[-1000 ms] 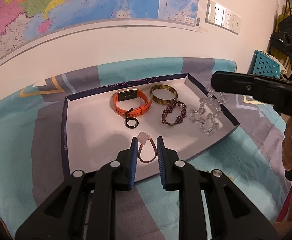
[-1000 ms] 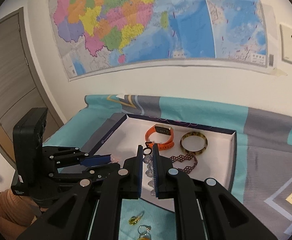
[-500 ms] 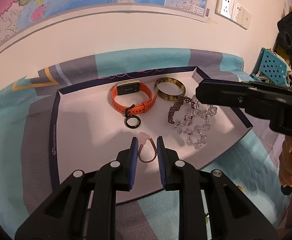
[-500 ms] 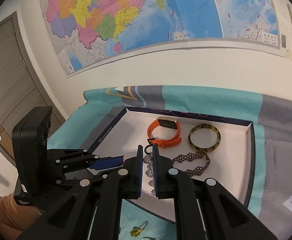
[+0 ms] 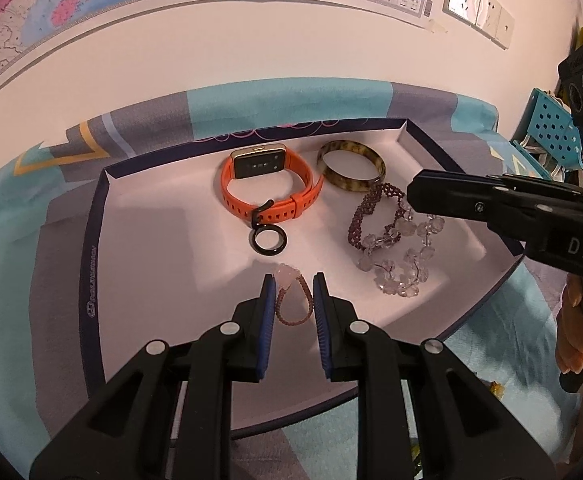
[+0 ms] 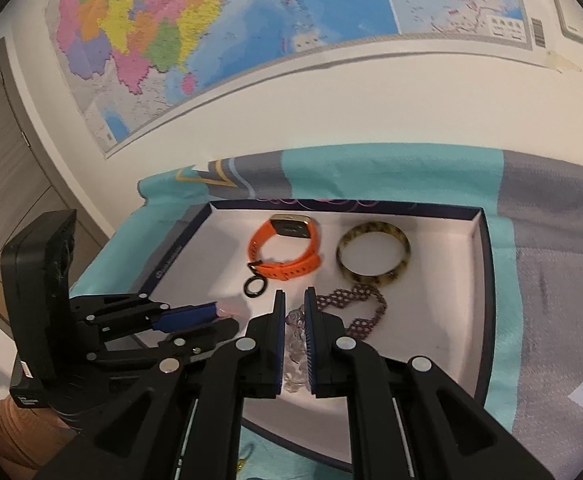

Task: Organize jewelry
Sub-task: 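Carry the crystal bracelet with the right gripper while the left gripper carries the pink ring into the box, then open both grippers to drop the crystal bracelet and pink ring in the box, then lift both grippers out of the box toward the remaining rings, then lower the left gripper onto the green stone ring and close it, then lower the right gripper onto the amber pendant ring and close it, then carry the amber pendant ring with the right gripper while the left gripper carries the green ring into the box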

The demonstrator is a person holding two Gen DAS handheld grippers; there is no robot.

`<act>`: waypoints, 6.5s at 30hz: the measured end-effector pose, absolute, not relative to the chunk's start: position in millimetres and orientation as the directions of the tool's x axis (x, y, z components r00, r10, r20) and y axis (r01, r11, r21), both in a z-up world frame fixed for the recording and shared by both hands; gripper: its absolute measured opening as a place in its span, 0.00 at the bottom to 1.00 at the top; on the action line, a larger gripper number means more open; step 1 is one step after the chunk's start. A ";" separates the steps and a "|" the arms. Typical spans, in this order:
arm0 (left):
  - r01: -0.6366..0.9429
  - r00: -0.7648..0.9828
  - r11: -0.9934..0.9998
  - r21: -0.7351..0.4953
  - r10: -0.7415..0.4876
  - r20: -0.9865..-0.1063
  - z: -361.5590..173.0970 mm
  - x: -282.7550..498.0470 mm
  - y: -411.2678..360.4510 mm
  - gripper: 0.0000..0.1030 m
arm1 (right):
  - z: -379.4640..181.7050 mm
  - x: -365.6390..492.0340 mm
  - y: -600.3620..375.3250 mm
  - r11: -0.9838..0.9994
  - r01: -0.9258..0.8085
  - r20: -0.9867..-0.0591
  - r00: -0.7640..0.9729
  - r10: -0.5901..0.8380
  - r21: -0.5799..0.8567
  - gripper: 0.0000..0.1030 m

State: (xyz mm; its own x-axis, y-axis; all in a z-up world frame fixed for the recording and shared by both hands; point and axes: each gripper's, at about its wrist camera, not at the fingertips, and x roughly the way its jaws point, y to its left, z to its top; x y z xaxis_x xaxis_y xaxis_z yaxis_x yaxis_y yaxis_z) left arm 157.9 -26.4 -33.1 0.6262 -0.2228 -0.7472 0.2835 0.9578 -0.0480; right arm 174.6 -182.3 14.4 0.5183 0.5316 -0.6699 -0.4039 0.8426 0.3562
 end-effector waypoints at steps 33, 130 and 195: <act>0.284 0.629 0.958 -0.029 -0.209 -0.749 -37.4 176.2 -35.4 0.30 | -9.1 195.3 -191.8 0.905 -0.328 -0.732 0.541 0.414 0.270 0.16; 0.430 0.586 0.898 -0.099 -0.361 -0.725 -50.1 29.8 -42.7 0.12 | -14.0 31.2 -194.6 0.853 -0.469 -0.742 0.483 0.465 0.230 0.15; 0.359 0.702 0.929 -0.092 -0.333 -0.630 -1.0 46.1 -21.0 0.15 | 17.6 63.6 -186.8 0.829 -0.493 -0.654 0.541 0.529 0.263 0.15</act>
